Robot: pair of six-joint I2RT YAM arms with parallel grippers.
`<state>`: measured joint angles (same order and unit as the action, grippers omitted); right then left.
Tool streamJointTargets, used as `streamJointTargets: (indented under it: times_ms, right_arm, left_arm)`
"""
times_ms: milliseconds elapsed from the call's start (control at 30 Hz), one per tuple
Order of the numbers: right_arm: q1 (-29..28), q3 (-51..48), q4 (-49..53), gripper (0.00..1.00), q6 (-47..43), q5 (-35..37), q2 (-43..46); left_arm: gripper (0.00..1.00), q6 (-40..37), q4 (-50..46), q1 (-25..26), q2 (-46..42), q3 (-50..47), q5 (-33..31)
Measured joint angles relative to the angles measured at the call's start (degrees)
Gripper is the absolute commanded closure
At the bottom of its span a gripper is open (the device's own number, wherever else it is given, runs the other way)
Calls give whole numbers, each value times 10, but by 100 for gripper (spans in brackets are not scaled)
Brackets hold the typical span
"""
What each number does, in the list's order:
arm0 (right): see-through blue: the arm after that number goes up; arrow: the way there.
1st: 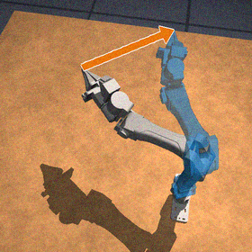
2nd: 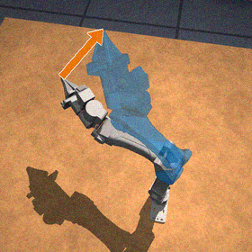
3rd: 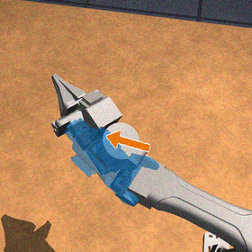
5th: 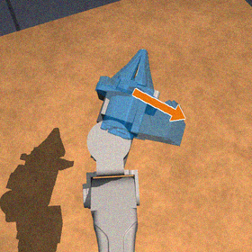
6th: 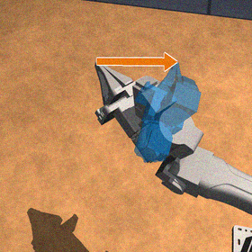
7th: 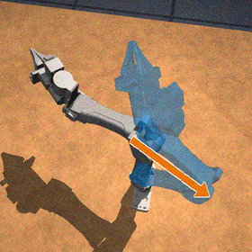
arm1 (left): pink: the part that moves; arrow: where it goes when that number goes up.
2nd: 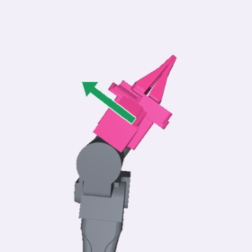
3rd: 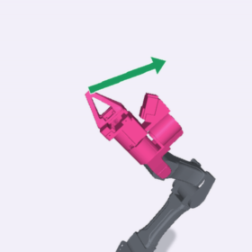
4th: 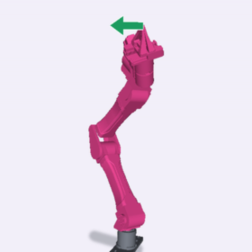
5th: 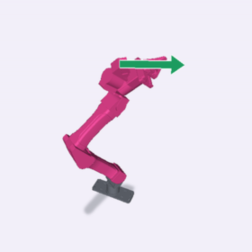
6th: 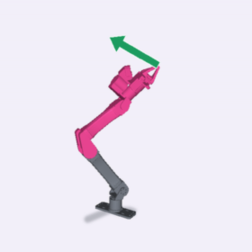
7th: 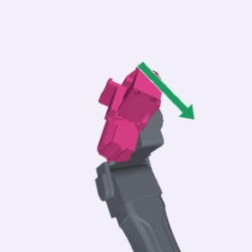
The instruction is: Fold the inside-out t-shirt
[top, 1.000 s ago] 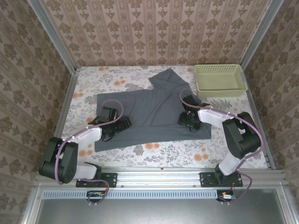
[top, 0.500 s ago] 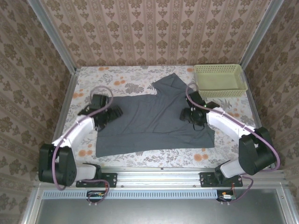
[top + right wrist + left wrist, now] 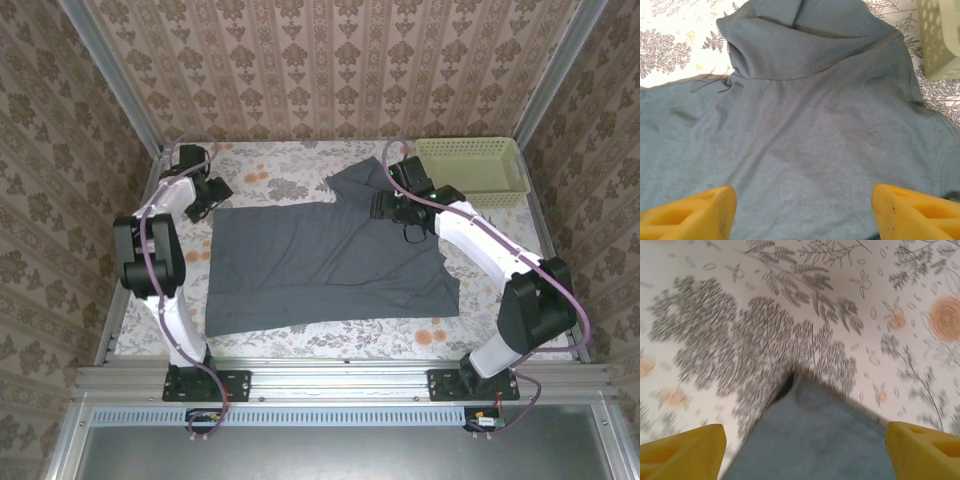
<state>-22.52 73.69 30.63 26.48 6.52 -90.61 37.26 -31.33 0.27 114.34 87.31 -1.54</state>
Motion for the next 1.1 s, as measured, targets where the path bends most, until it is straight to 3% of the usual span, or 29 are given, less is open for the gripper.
streamJointTargets:
  times_ms: [200, 400, 767, 1100]
  right_arm:
    - [0, 14, -11, 26, -25, -10, -17]
    - [10, 45, -20, 26, -37, -10, -44]
    - [35, 106, -23, 26, -42, -9, -127]
    - [59, 292, -17, 26, -56, -6, -309]
  left_arm:
    - [27, -9, -33, 0, 92, 79, -2]
    - [34, -10, -52, 3, 105, 86, -3]
    - [62, -13, -67, 15, 118, 97, -7]
    - [99, -12, -57, 15, 111, 81, -12]
